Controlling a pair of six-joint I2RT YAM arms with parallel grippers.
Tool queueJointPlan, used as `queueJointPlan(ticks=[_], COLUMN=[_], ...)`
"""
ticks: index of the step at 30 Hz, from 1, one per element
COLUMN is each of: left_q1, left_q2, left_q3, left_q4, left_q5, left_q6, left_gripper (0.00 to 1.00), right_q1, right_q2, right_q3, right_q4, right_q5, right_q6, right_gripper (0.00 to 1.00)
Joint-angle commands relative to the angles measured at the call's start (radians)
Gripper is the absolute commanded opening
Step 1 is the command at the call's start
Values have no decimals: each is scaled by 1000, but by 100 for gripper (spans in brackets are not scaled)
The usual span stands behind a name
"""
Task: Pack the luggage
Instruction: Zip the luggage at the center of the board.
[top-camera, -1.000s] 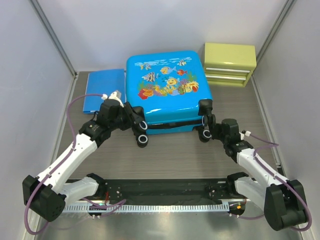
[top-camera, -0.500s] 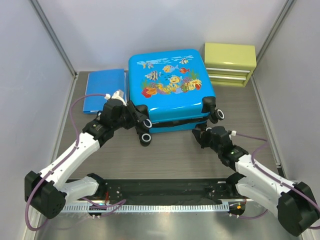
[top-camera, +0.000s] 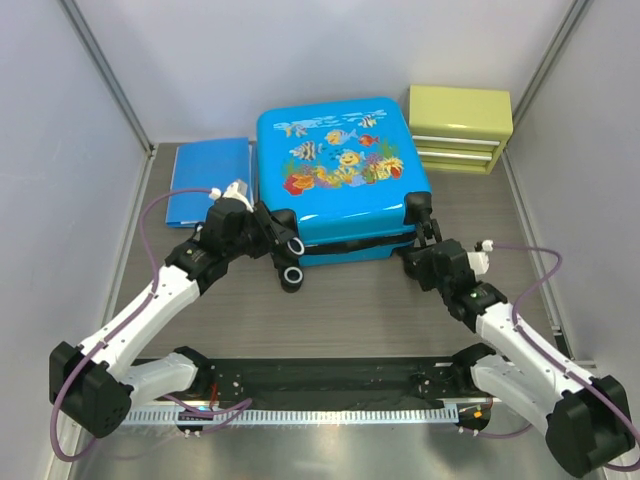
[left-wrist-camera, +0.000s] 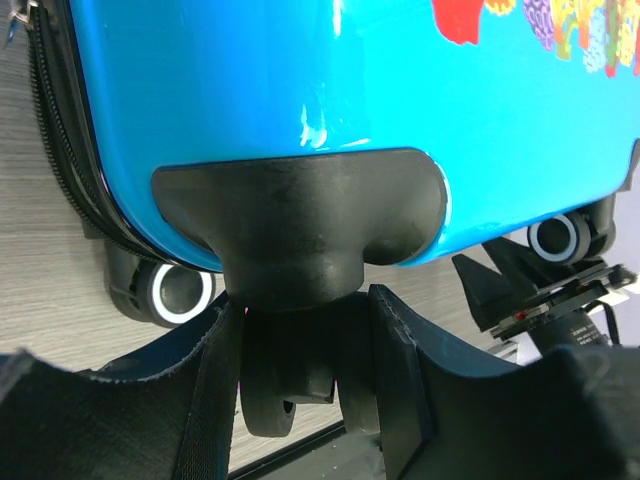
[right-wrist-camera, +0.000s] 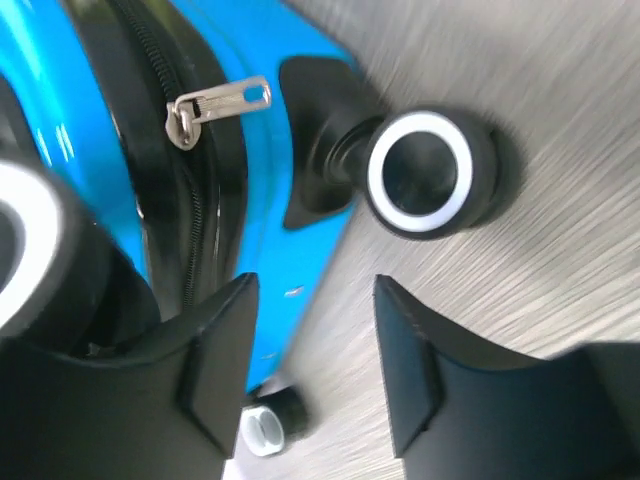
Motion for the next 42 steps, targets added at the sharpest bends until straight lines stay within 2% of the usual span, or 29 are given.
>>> queueJointPlan(ticks=[1, 3, 12, 16, 19, 24, 28, 31, 35, 37, 41, 42], left_q1=[-10, -8, 4, 35, 59, 130, 139, 139, 140, 147, 166, 173], left_q2=[-2, -2, 18, -10, -37, -51, -33, -21, -31, -21, 19, 32], left_q3=[49, 61, 61, 28, -18, -12, -2, -12, -40, -20, 17, 23], left_q4=[245, 231, 244, 259, 300, 256, 279, 297, 311, 300, 300, 303], left_q5=[34, 31, 95, 129, 156, 259, 331, 394, 407, 408, 443, 456], left_q6=[-25, -5, 71, 96, 92, 133, 154, 148, 187, 220, 239, 239], left_gripper=[0, 0, 0, 0, 0, 0, 0, 0, 0, 0, 0, 0], right_q1=[-1, -1, -2, -2, -2, -5, -34, -88, -168, -227, -340, -355], right_q2=[14, -16, -208, -295, -372, -449, -405, -363, -394, -362, -170, -82], right_q3=[113, 93, -8, -103, -185, -296, -335, -315, -339, -348, -348, -347], right_q4=[9, 87, 83, 112, 187, 351, 503, 523, 603, 662, 840, 886], right_q5=[113, 94, 47, 14, -22, -7, -74, -154, -219, -315, -498, -534], right_q6=[-392, -499, -860, -938, -950, -976, -1071, -1090, -1088, -1107, -1085, -1076], right_gripper=[59, 60, 59, 59, 57, 51, 50, 49, 51, 53, 56, 57])
